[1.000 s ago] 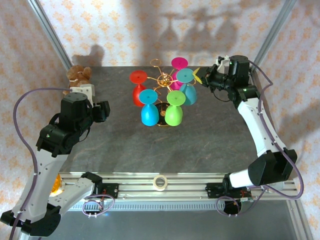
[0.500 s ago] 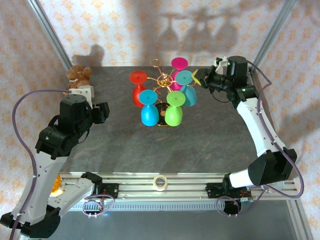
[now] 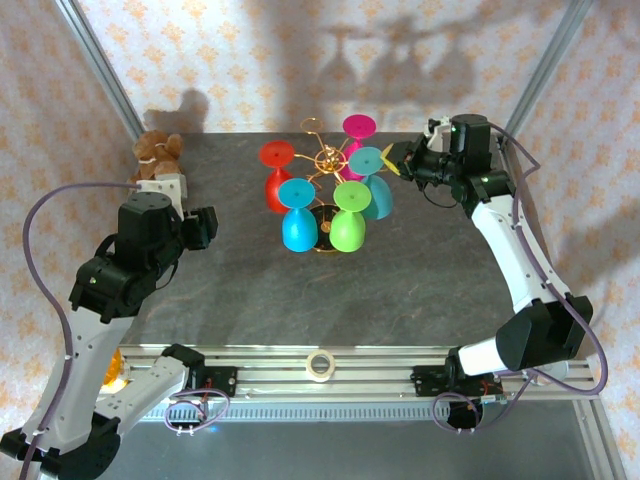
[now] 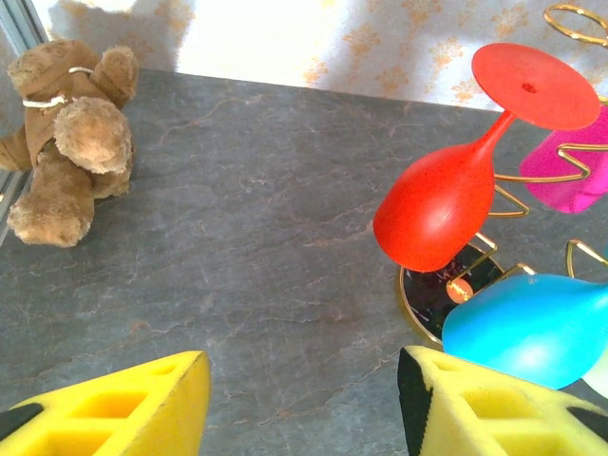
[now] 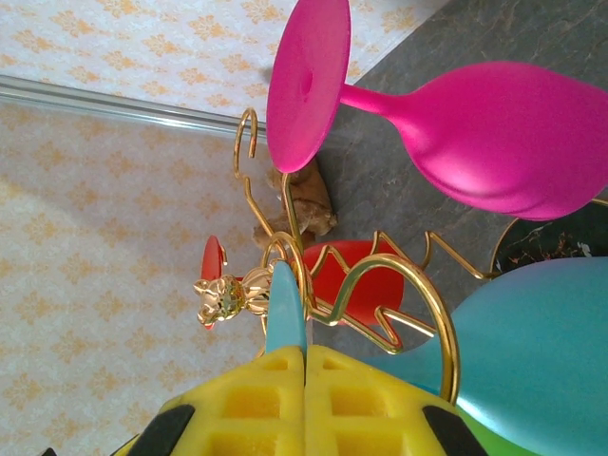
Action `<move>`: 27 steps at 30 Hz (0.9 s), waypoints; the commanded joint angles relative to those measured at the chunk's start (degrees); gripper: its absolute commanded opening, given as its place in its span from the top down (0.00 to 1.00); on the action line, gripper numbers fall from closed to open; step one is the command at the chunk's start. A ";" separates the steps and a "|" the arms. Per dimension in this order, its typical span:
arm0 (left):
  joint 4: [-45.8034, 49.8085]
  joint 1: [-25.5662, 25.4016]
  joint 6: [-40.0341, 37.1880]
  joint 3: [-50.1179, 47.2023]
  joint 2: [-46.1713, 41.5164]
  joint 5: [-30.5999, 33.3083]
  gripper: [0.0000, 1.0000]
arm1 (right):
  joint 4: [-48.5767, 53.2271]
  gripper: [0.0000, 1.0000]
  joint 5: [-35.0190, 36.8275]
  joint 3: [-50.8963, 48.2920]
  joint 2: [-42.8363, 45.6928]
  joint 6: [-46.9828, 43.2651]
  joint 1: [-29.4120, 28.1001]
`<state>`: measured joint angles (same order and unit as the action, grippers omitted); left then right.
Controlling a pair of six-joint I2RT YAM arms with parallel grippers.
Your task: Take the wine glass off the wine glass rack
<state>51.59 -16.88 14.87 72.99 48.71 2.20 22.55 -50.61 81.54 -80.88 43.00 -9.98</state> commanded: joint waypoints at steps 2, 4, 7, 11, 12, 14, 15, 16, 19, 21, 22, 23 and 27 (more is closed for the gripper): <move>-1.60 -0.45 -0.81 -0.62 -0.72 1.32 0.45 | 0.64 1.00 0.07 0.28 3.65 -1.37 -0.32; -1.54 -0.45 -0.87 -0.68 -0.79 1.30 0.45 | 0.74 1.00 0.12 -0.29 4.63 -1.40 -0.35; -1.47 -0.44 -0.66 -0.88 -1.11 1.32 0.45 | 1.42 1.00 0.59 -1.25 6.05 -1.61 -0.32; -1.39 -0.43 -0.46 -0.99 -1.40 1.19 0.45 | 1.80 1.00 0.68 -2.65 7.54 -1.45 -0.35; -1.33 -0.43 -0.46 -1.04 -1.42 1.15 0.45 | 1.93 1.00 0.67 -2.98 7.95 -1.37 -0.33; -1.14 -0.45 -0.54 -1.09 -1.52 1.14 0.45 | 2.22 1.00 0.86 -3.61 8.62 -1.43 -0.38; -1.05 -0.44 -0.55 -1.09 -1.58 1.13 0.45 | 2.37 1.00 1.01 -3.99 9.10 -1.38 -0.39; -0.97 -0.43 -0.59 -1.14 -1.63 1.08 0.45 | 2.50 1.00 1.24 -4.44 9.60 -1.48 -0.33; -0.55 -0.43 -0.64 -1.15 -1.74 0.17 0.45 | 3.58 1.00 1.74 -5.23 10.76 -1.82 -0.34; -0.21 -0.43 -0.88 -1.27 -1.60 -1.63 0.45 | 4.48 1.00 2.78 -5.67 11.86 -2.13 -0.35; 0.09 -0.43 -0.98 -1.18 -1.60 -2.55 0.45 | 5.26 1.00 3.79 -5.90 12.46 -2.46 -0.34; 0.42 -0.43 -0.97 -1.14 -1.62 -3.39 0.45 | 6.07 1.00 4.76 -5.82 12.68 -3.01 -0.38; 1.74 -0.43 -0.94 -1.07 -2.09 -6.71 0.46 | 7.72 1.00 6.25 -5.95 15.08 -3.37 -0.21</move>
<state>51.70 -16.88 14.87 72.51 47.57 -1.23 29.12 -46.50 75.70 -68.60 41.04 -9.98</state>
